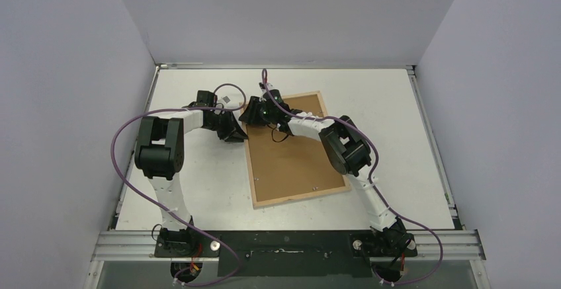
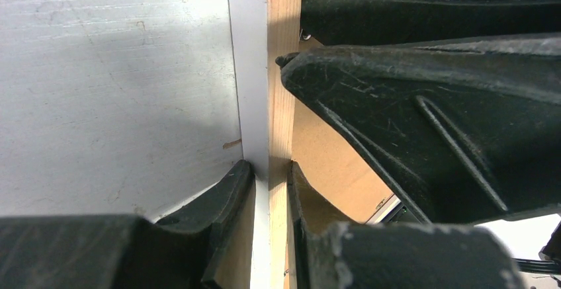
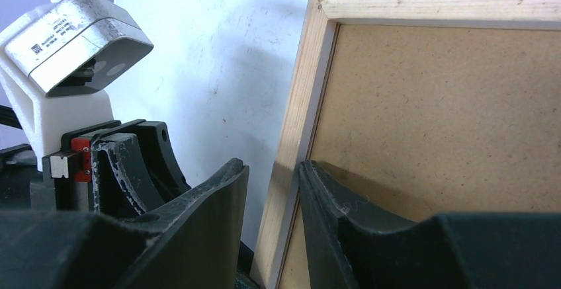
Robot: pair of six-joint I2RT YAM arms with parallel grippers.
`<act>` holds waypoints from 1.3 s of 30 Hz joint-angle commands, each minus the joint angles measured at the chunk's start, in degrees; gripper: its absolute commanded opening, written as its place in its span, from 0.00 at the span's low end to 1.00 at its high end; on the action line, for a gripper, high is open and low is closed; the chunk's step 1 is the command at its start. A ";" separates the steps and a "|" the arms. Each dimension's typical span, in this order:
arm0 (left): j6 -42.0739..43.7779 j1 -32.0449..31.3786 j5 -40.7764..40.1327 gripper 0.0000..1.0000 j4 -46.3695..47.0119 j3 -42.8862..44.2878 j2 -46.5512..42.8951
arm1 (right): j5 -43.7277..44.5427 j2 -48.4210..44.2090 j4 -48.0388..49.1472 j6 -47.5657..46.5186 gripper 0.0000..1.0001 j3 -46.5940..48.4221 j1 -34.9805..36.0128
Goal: Put the photo into the frame
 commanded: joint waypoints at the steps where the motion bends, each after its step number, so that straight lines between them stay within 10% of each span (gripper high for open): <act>1: 1.98 -0.65 -1.88 0.00 -4.11 0.12 0.55 | -2.80 2.00 -2.48 -2.41 0.36 1.10 0.49; 22: 0.40 0.33 -3.07 0.00 -5.03 1.02 0.89 | -6.43 -2.12 7.44 3.61 0.35 -5.00 -1.01; 39: -0.64 0.80 -1.44 0.19 -5.04 2.56 -0.10 | 15.42 -20.50 3.34 1.02 0.48 -13.06 -7.06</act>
